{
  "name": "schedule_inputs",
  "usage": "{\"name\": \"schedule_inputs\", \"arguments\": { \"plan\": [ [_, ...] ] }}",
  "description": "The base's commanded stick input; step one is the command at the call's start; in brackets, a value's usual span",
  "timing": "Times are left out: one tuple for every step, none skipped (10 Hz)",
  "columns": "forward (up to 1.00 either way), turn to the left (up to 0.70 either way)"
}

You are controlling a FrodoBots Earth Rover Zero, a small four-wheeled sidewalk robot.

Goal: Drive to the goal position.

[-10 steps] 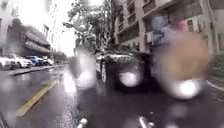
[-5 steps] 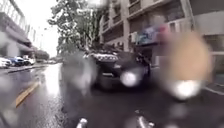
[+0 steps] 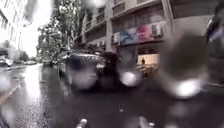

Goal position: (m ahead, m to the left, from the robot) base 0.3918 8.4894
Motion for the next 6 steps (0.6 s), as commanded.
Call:
{"name": "schedule_inputs", "arguments": {
  "plan": [
    [0.0,-0.45],
    [0.0,-0.45],
    [0.0,-0.45],
    [0.0,-0.45],
    [0.0,-0.45],
    [0.05,-0.43]
  ]
}}
